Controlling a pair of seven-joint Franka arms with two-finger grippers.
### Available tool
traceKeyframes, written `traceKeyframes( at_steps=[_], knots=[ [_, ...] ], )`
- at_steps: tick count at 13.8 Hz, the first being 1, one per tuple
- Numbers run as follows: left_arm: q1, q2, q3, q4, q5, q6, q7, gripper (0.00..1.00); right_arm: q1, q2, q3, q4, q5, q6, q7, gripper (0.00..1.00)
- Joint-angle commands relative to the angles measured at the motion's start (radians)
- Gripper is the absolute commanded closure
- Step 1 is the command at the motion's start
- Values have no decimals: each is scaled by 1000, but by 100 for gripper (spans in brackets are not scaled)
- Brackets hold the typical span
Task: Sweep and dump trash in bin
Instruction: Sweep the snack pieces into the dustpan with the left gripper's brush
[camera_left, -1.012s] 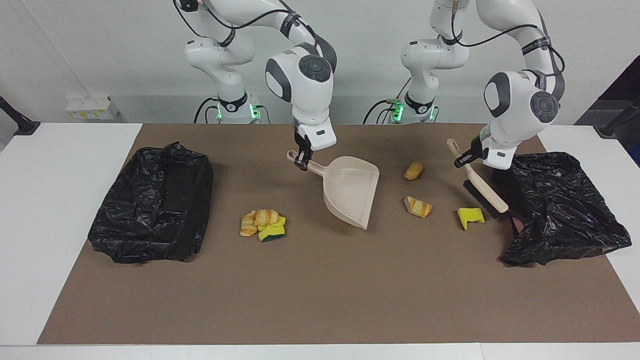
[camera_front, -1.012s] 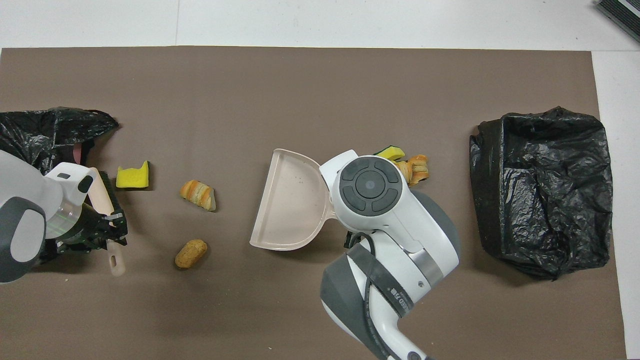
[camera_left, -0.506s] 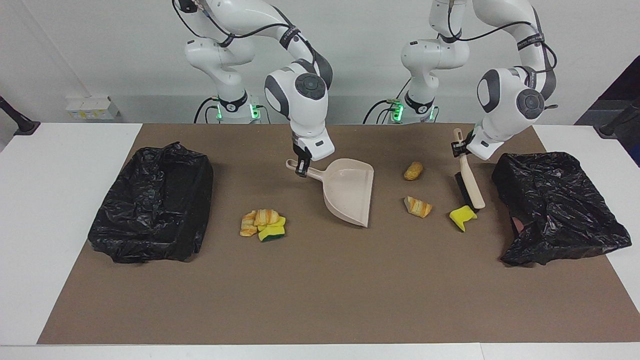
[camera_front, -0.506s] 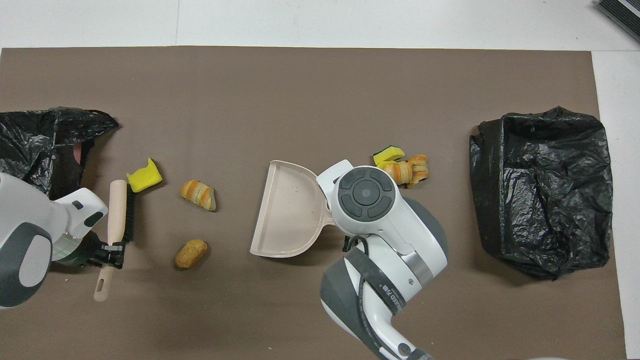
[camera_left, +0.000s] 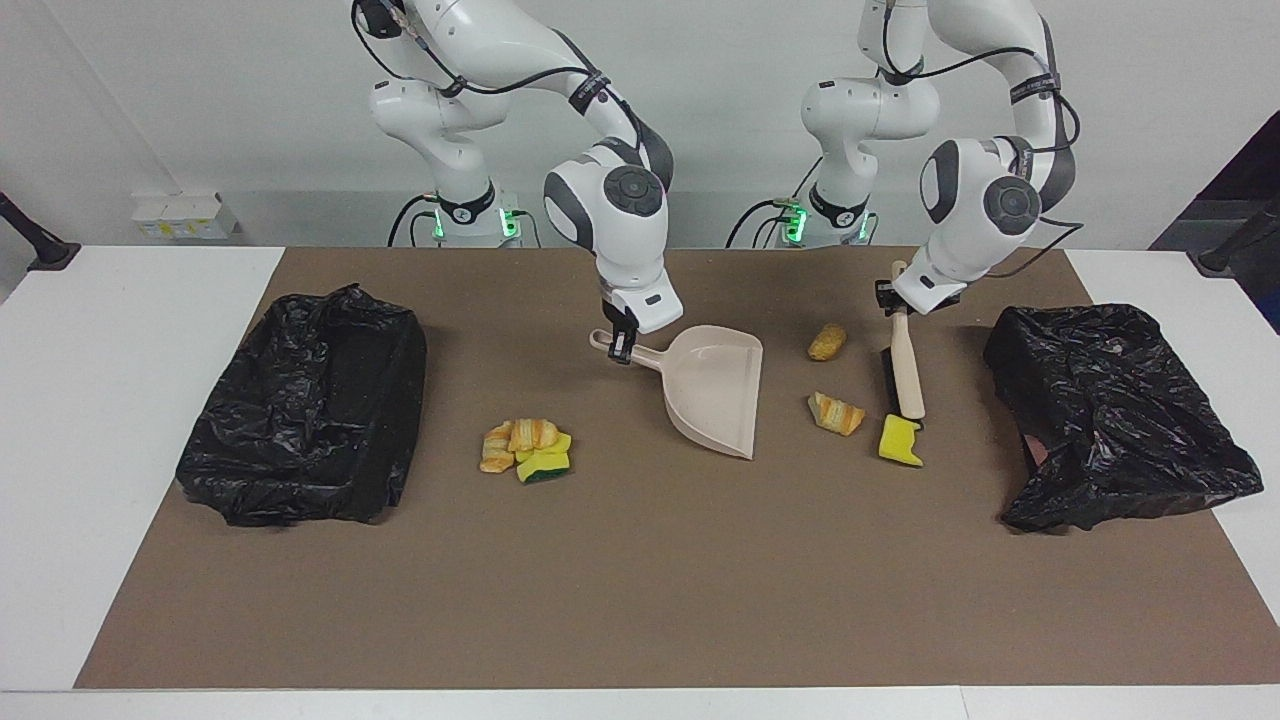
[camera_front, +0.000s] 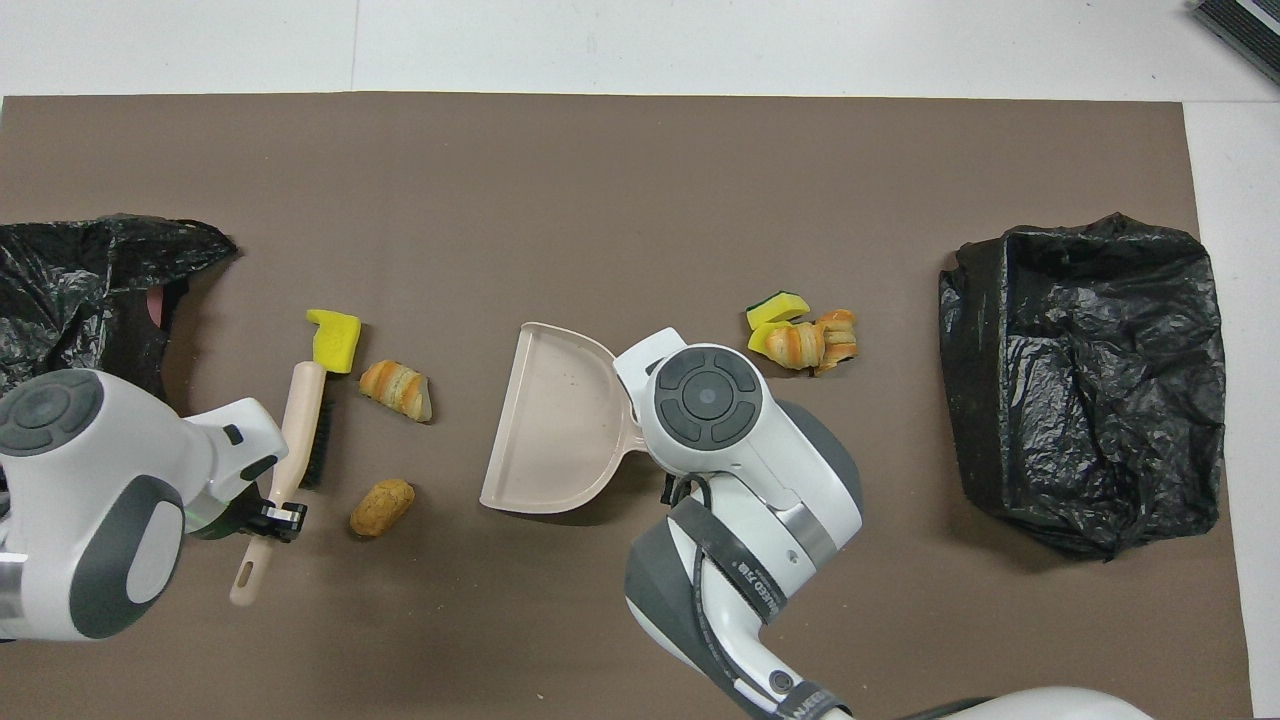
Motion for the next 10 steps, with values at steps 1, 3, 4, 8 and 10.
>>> traceKeyframes(
  at_steps=[1,3,4,8,10],
  knots=[
    [-89,-21,9,-52,17,75,-15,100,-4,-8,3,-10,7,18,41,100],
    [-138,-20,7,-50,11,85,-10,100,-4,-8,3,-10,7,18,45,100],
    [-181,-18,7,-47,2,104,-12,100,-4,-8,3,-10,7,18,52,100],
    [-351,-15,6,-39,-84,150,-119,100,-4,-8,6,-10,7,18,66,100],
    [-431,-15,3,-29,-89,150,-194,100,-4,-8,6,-10,7,18,66,100]
  ],
)
